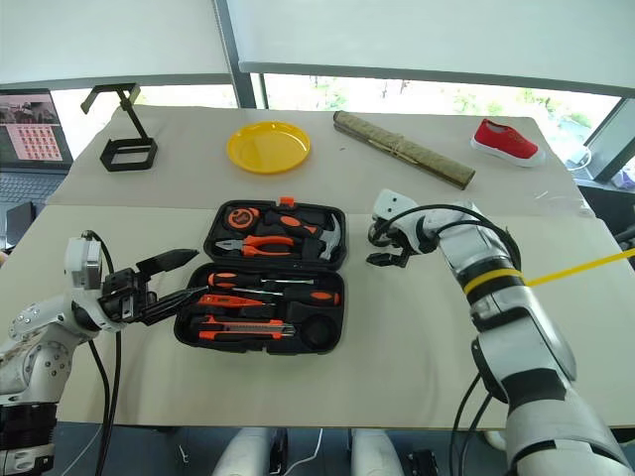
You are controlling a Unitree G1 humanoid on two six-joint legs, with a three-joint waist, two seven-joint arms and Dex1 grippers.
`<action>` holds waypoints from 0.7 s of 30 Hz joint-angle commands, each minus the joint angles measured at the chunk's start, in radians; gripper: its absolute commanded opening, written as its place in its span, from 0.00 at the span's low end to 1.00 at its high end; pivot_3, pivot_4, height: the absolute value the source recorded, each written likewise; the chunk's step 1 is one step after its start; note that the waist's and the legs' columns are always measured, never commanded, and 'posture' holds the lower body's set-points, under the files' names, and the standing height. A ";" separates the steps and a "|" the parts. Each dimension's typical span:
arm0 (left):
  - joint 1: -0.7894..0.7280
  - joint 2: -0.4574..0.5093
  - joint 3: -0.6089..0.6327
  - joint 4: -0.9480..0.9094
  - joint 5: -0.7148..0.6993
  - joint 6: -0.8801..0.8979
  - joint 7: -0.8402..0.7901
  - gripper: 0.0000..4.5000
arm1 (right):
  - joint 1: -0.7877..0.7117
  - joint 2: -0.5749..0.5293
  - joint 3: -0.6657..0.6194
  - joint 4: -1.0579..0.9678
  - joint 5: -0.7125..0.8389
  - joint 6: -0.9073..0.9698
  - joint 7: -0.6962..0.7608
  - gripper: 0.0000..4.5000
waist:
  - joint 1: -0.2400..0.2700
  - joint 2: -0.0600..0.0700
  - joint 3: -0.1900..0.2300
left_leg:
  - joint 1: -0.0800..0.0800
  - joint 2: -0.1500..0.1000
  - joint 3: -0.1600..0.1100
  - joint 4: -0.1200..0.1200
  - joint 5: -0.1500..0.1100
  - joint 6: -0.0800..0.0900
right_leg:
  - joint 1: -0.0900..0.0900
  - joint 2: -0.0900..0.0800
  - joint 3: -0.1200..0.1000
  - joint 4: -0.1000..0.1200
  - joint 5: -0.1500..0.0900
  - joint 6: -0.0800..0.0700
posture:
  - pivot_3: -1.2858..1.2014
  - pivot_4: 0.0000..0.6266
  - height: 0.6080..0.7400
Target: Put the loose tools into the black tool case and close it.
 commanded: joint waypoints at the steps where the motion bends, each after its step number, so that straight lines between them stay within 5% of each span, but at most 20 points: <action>1: 0.001 0.006 0.002 -0.032 0.003 -0.021 -0.011 1.00 | -0.062 0.034 -0.025 0.083 -0.025 -0.016 0.002 0.76 | -0.003 0.000 0.000 | 0.000 0.000 0.000 0.000 0.000 0.000 | 0.000 0.000 0.000 0.000 0.000 0.000 | 0.52 0.24 1.00; 11: 0.028 0.038 -0.016 -0.018 0.044 -0.076 -0.079 1.00 | -0.097 0.052 -0.063 0.165 -0.045 -0.035 0.048 0.02 | -0.008 0.000 0.000 | 0.000 0.000 -0.001 0.000 0.000 -0.001 | 0.000 -0.001 -0.001 0.001 0.000 0.000 | 0.52 0.24 1.00; 16: 0.050 0.060 -0.039 -0.022 0.084 -0.146 -0.149 1.00 | -0.059 0.010 -0.138 -0.004 0.061 -0.113 0.239 0.02 | -0.014 0.001 0.000 | 0.000 0.000 -0.001 0.000 0.000 -0.001 | 0.000 -0.001 -0.001 0.001 0.000 0.000 | 0.52 0.24 1.00; 21: 0.105 0.114 -0.036 0.043 0.141 -0.297 -0.282 1.00 | 0.079 -0.076 -0.125 -0.604 0.279 0.334 0.477 0.02 | -0.015 0.002 0.001 | 0.000 0.000 -0.003 0.000 0.000 -0.001 | 0.000 -0.001 -0.002 0.007 0.000 0.000 | 0.52 0.24 1.00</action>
